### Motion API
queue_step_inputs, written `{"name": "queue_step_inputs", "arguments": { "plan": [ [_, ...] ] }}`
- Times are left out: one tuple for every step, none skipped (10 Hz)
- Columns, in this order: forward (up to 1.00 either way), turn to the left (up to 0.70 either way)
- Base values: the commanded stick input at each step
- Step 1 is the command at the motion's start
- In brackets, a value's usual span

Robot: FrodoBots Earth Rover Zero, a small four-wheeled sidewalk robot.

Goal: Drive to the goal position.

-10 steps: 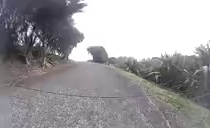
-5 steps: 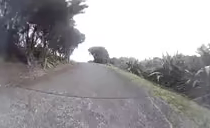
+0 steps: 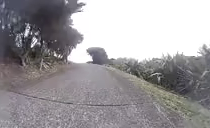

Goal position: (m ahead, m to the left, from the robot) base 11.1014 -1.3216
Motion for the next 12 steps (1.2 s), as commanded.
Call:
{"name": "queue_step_inputs", "arguments": {
  "plan": [
    [1.00, 0.06],
    [1.00, 0.00],
    [1.00, 0.00],
    [1.00, 0.01],
    [1.00, 0.06],
    [1.00, 0.27],
    [1.00, 0.35],
    [1.00, 0.21],
    [1.00, 0.07],
    [1.00, 0.00],
    [1.00, 0.00],
    [1.00, 0.00]
  ]
}}
